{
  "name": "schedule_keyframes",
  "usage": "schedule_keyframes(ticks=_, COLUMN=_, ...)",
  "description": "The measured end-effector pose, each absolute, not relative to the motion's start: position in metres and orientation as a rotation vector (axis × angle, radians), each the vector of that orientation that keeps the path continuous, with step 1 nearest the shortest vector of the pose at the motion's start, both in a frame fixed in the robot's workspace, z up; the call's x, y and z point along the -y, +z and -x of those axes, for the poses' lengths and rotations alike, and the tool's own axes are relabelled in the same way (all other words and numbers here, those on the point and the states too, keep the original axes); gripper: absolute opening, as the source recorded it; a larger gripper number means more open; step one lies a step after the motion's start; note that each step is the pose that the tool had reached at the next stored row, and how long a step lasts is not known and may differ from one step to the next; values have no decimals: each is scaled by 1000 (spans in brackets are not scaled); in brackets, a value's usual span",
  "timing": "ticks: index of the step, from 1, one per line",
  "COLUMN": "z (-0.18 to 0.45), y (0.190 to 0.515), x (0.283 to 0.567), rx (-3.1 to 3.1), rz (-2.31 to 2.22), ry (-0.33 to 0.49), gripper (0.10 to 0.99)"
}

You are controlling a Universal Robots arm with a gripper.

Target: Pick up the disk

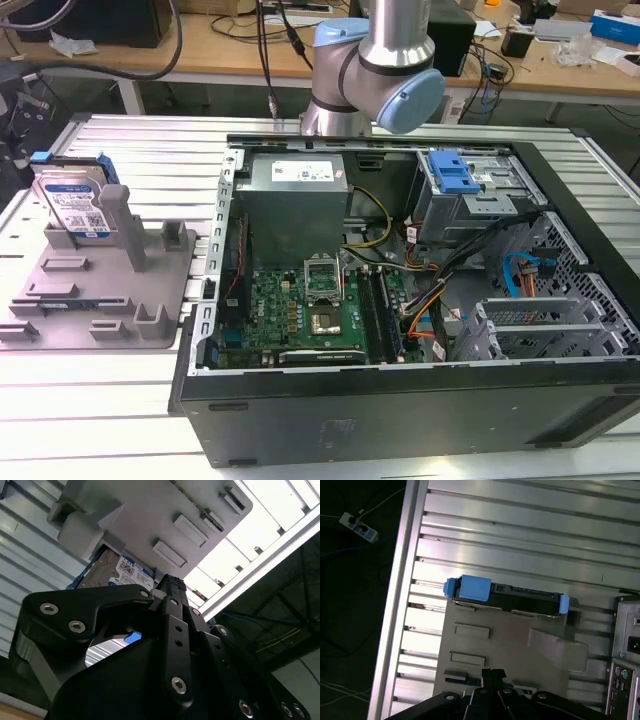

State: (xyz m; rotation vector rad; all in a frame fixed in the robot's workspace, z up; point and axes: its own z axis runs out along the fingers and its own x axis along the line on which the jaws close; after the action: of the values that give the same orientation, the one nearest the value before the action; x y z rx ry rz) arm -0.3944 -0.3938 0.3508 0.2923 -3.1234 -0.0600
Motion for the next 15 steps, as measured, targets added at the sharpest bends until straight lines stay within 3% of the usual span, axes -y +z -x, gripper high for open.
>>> schedule_keyframes(ticks=10, z=394, y=350, x=394, rx=3047, rz=-725, ry=-58, gripper=114)
schedule_keyframes(ticks=11, z=394, y=350, x=394, rx=3035, rz=-770, ry=-58, gripper=235)
schedule_keyframes(ticks=12, z=394, y=350, x=394, rx=3026, rz=-804, ry=-58, gripper=298)
schedule_keyframes(ticks=13, z=394, y=350, x=394, rx=3016, rz=-839, ry=-58, gripper=298)
schedule_keyframes(ticks=15, z=394, y=350, x=394, rx=2996, rz=-903, ry=-57, gripper=416)
